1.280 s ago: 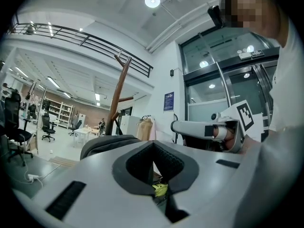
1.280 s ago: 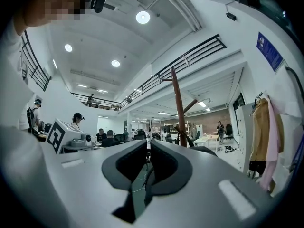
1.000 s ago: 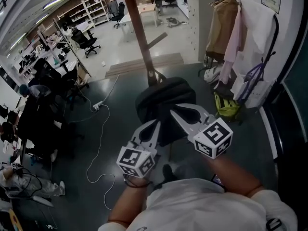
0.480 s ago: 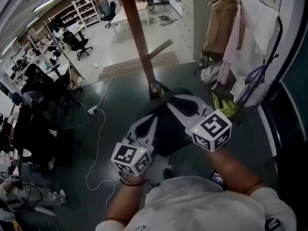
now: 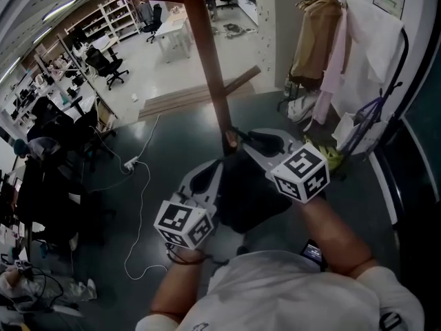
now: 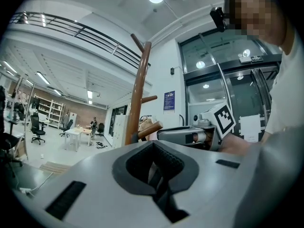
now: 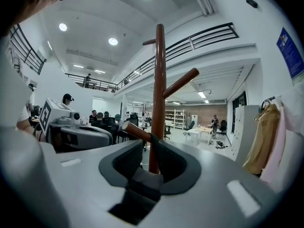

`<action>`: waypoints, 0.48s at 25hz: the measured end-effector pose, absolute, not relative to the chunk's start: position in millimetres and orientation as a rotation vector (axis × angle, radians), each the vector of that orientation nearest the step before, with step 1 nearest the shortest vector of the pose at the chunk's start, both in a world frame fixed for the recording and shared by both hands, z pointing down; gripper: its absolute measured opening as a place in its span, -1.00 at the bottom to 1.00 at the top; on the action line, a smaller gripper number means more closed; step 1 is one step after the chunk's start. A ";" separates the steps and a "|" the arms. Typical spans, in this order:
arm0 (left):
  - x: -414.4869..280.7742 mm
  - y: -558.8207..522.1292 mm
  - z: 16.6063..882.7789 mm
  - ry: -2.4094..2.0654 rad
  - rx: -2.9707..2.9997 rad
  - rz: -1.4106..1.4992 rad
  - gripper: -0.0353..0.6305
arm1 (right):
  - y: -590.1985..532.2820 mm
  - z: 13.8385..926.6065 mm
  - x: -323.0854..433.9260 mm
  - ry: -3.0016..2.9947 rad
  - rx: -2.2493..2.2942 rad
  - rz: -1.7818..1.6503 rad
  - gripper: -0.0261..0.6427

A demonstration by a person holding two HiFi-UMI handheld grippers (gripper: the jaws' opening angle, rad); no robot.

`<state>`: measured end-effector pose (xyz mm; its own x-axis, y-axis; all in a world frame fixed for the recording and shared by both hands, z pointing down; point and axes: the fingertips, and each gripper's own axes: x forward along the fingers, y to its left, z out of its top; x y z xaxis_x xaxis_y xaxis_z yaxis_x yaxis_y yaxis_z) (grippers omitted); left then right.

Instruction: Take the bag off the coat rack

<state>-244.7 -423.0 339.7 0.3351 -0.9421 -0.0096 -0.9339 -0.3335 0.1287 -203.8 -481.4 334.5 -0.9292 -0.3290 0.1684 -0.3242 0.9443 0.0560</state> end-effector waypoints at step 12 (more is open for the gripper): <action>-264.0 -447.5 329.7 -1.674 2.537 -0.118 -0.89 | -504.4 354.9 -236.6 -2.803 0.472 -0.038 -0.58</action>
